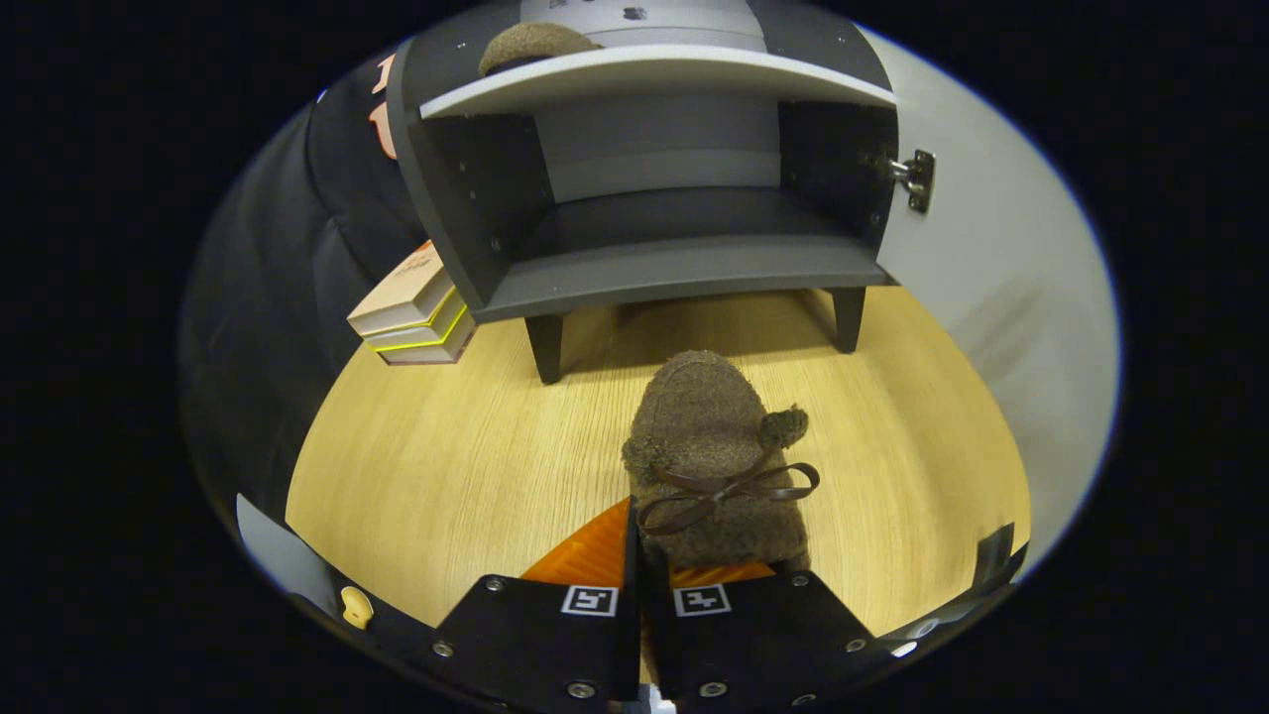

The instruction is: Open the shoe cabinet door, grab the shoes and put them into the shoe cabinet, then close the shoe cabinet door.

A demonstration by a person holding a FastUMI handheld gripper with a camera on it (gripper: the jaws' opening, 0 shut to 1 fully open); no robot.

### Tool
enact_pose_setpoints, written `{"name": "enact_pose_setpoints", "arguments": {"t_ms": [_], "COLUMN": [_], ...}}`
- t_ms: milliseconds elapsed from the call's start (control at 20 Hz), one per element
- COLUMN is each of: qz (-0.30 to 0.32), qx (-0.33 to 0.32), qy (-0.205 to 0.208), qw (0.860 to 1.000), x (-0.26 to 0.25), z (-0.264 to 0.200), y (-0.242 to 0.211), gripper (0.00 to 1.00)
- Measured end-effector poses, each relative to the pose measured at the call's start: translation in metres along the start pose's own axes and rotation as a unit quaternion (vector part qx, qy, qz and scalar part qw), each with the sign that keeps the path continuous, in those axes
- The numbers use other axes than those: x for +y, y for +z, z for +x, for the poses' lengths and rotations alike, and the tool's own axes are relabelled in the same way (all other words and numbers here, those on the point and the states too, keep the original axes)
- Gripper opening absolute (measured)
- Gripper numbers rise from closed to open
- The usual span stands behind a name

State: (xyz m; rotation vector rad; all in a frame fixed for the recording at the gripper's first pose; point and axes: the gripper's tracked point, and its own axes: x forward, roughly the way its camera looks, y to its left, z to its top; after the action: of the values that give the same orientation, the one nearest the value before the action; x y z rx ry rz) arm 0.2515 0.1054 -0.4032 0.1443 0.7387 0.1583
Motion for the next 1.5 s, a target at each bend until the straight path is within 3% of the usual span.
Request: {"name": "enact_pose_setpoints", "arguments": {"t_ms": [300, 650, 1100, 1500], "qz": [-0.025, -0.052, -0.055, -0.069], "qx": [-0.057, -0.145, -0.194, -0.182], "qy": [-0.001, -0.003, -0.026, -0.027], "qw": [0.998, 0.988, 0.979, 0.981], "x": [0.003, 0.009, -0.023, -0.032], "z": [-0.061, -0.107, -0.099, -0.032], "y": [0.067, 0.179, 0.308, 0.401], "gripper": [0.07, 0.06, 0.06, 0.06]}}
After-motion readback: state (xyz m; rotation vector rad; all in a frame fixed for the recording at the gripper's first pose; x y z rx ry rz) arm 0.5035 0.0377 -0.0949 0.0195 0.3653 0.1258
